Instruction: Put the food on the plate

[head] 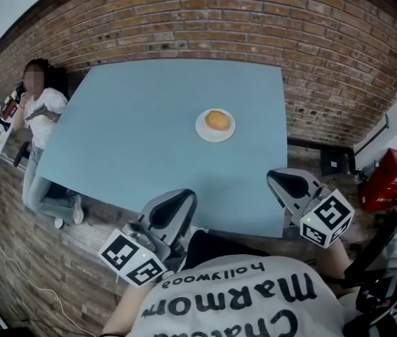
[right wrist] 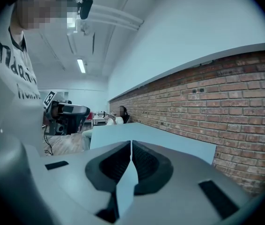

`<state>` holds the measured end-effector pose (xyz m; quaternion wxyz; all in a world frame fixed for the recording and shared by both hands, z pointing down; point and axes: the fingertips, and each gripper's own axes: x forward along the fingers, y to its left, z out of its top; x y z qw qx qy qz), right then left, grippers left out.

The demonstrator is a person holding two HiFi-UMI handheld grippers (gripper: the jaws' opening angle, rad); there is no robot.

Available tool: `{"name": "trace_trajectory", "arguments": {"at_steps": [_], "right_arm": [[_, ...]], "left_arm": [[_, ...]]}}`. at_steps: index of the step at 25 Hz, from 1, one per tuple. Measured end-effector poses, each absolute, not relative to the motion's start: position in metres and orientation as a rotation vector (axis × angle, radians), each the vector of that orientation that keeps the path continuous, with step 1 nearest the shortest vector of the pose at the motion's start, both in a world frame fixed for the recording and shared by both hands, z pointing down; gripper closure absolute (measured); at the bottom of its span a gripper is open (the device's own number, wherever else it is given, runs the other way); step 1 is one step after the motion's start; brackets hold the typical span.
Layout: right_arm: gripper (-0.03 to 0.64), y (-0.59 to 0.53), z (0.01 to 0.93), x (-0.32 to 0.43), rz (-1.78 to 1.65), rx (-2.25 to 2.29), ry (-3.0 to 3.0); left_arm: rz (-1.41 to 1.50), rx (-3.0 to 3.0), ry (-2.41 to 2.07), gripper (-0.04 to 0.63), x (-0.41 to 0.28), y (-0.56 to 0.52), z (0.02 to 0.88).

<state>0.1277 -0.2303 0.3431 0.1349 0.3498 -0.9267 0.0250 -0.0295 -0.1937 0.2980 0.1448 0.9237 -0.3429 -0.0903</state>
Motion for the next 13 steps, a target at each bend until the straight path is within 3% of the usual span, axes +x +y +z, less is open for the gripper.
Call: {"name": "trace_trajectory", "arguments": {"at_steps": [13], "right_arm": [[0.598, -0.2341, 0.3452, 0.13, 0.066, 1.005, -2.679]], "left_arm": [[-0.254, 2.663, -0.981, 0.575, -0.0263, -0.1975, 0.2976]]}}
